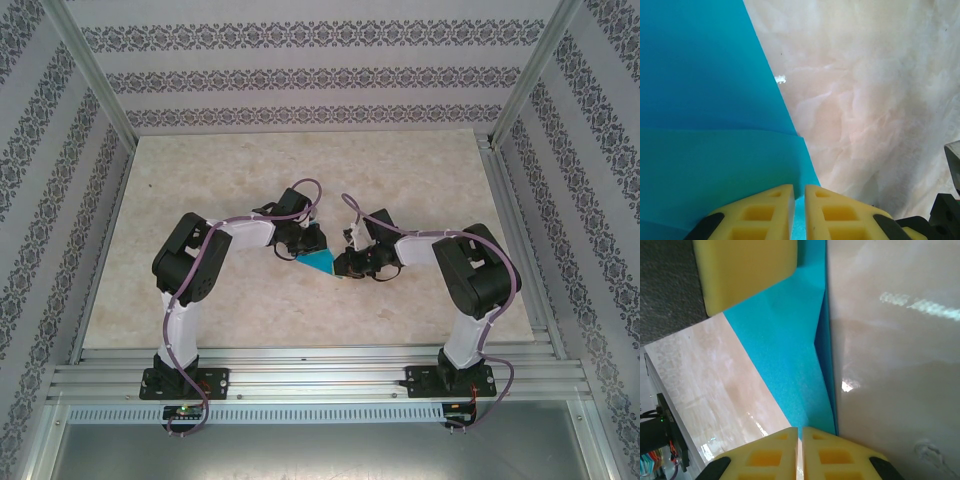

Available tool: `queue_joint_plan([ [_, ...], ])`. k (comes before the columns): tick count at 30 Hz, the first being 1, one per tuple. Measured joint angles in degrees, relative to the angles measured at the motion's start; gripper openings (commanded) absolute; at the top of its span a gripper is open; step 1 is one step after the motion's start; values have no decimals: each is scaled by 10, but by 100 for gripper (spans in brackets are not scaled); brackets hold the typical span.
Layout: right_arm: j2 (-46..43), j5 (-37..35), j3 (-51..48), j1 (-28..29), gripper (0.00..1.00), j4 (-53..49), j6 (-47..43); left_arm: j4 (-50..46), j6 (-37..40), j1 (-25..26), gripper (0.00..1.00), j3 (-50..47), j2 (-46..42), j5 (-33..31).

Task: Fold a paper plane with a square sheet of paper (fold left side to right side)
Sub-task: Fourth fold the wing at the center of the table.

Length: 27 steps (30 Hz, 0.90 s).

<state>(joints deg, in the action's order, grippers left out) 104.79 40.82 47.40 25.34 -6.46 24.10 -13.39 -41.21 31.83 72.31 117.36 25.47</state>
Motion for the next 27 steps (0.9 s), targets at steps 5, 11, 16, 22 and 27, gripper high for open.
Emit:
queue_joint_plan([
  [5,0,-1,-4,0,7,8,3,-30,21,-10,17,1,-9,-5],
  [11,1,-2,-4,-1,3,8,4,-45,37,-42,18,0,-12,-3],
  [16,2,0,-4,-1,3,8,4,-50,52,-60,18,1,-12,1],
  [22,2,0,-3,-1,1,7,4,-66,75,-86,19,0,-26,-7],
  [27,2,-1,-2,-1,1,5,4,-64,79,-99,20,-40,-115,-14],
])
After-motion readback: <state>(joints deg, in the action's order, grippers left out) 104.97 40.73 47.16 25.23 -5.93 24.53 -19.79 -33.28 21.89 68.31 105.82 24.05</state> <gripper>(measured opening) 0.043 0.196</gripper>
